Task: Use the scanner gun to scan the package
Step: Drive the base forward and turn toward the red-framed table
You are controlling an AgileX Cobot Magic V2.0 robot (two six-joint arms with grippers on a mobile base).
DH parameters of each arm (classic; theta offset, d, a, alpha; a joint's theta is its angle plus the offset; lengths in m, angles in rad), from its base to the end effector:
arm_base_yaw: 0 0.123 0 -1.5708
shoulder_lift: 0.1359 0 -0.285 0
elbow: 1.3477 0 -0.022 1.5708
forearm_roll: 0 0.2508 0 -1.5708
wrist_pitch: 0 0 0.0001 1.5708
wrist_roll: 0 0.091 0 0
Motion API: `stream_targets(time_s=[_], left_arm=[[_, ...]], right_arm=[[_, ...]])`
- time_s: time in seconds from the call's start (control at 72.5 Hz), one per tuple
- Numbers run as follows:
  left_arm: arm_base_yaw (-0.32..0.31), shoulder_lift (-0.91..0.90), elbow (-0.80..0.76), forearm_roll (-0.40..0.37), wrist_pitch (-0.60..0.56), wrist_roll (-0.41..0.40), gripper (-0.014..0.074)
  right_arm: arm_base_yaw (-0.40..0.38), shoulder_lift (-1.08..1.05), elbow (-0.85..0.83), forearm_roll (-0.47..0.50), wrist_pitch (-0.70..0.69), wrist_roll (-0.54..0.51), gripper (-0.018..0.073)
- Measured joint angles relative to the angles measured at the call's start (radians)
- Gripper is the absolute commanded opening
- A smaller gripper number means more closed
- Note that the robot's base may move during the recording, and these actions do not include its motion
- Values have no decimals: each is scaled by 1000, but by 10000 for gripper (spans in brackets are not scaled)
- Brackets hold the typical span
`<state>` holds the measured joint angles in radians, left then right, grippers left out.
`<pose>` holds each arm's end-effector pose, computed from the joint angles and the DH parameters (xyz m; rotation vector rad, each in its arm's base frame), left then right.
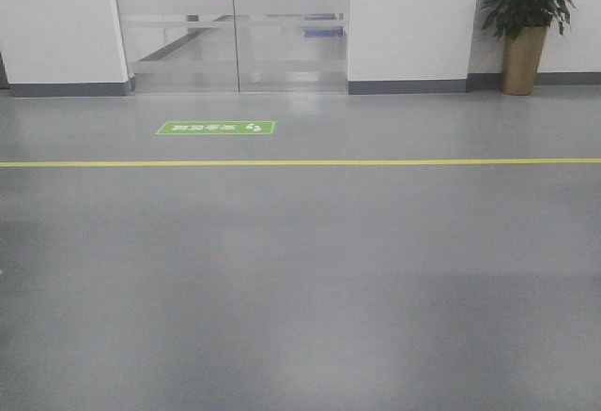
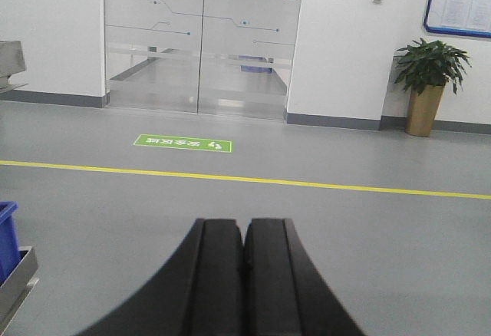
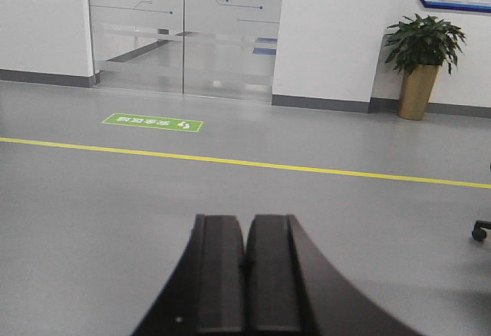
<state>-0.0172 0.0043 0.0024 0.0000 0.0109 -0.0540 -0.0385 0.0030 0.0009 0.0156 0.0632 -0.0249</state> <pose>0.0568 -0.0010 0.2112 -0.0276 1.5012 -0.0573 0.0568 -0.0021 0.2070 0.0218 1.5507 -0.0371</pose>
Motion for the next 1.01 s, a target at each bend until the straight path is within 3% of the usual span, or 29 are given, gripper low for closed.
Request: stream_targets(time_s=[1.006], left_arm=[[0, 0, 0, 0, 0, 0, -111]], right_arm=[[0, 0, 0, 0, 0, 0, -153]])
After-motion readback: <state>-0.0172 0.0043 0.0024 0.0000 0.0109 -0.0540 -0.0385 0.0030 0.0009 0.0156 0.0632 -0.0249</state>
